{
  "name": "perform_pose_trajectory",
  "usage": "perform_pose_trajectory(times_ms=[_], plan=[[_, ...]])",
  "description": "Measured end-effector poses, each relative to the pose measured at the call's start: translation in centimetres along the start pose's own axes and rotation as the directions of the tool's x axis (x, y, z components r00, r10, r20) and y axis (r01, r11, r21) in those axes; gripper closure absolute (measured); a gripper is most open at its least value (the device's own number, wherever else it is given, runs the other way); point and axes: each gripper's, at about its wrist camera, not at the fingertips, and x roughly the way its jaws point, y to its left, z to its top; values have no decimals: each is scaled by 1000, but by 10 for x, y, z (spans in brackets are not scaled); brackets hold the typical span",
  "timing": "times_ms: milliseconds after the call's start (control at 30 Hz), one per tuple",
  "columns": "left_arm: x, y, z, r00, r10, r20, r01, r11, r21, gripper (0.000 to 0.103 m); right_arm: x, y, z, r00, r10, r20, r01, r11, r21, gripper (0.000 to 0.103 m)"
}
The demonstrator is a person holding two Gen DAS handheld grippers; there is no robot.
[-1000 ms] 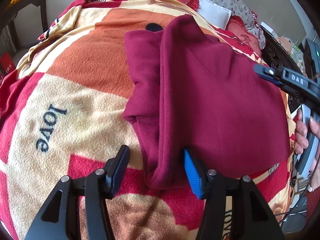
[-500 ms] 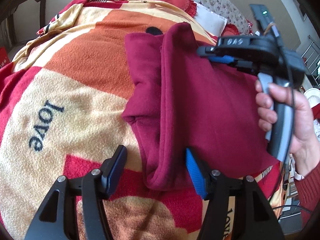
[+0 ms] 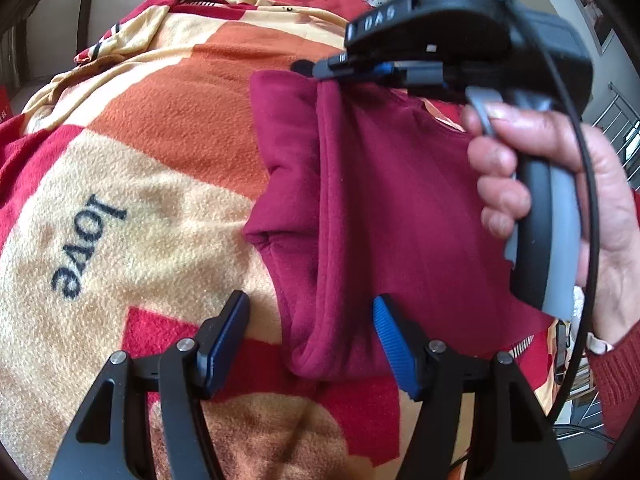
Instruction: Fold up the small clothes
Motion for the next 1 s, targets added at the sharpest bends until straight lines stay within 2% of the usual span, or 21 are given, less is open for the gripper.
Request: perform_pose_trajectory(times_ms=[167,233,300,367,400,467,533,600,767,833,867,900,933,967,1000], plan=[[0,3,-1,1000,-9,8,9,1000,3,35,-1,12,4,1000,-10,8,11,998,-55,103],[-1,5,-1,1000,-10,9,10,1000,4,35,8,13,2,1000,-25,-6,24,997,-67,103],[-2,8,2,1000,-9,7,9,1000,1,35,24,11,-2,998,-31,-57,28,998,-62,103],[-3,9,2,1000,-15,8,15,1000,-4,35,22,11,-3,998,-28,-54,25,998,-55,103],[-3,10,2,1000,-19,10,20,1000,-8,35,18,12,-2,998,-10,-59,7,999,-47,100],[-4,12,2,1000,-22,12,22,1000,-10,35,13,14,0,995,43,-90,-45,999,-21,68],[-4,14,1,1000,-20,15,20,1000,-9,35,11,18,1,993,23,-118,-26,999,-21,62],[-5,14,1,1000,-20,18,20,1000,-8,35,14,27,0,988,-44,-150,34,997,-69,62],[-6,19,-3,998,-48,29,49,999,-24,33,35,47,-9,980,-124,-158,98,982,-161,46],[-8,23,-4,998,-62,33,63,997,-39,33,37,51,-12,978,-154,-143,125,973,-193,49],[-9,23,-4,998,-61,29,62,997,-38,33,36,51,-14,978,-160,-134,132,971,-198,63],[-11,23,-4,998,-55,25,56,998,-32,33,33,50,-15,977,-177,-121,149,966,-209,71],[-14,22,-3,998,-48,27,48,999,-25,33,28,48,-17,978,-177,-112,149,964,-219,86],[-17,20,-2,998,-40,39,40,999,-14,33,19,42,-18,986,-133,-102,109,971,-211,96],[-19,19,0,998,-35,49,36,999,-6,33,11,36,-18,991,-98,-96,78,978,-194,99]])
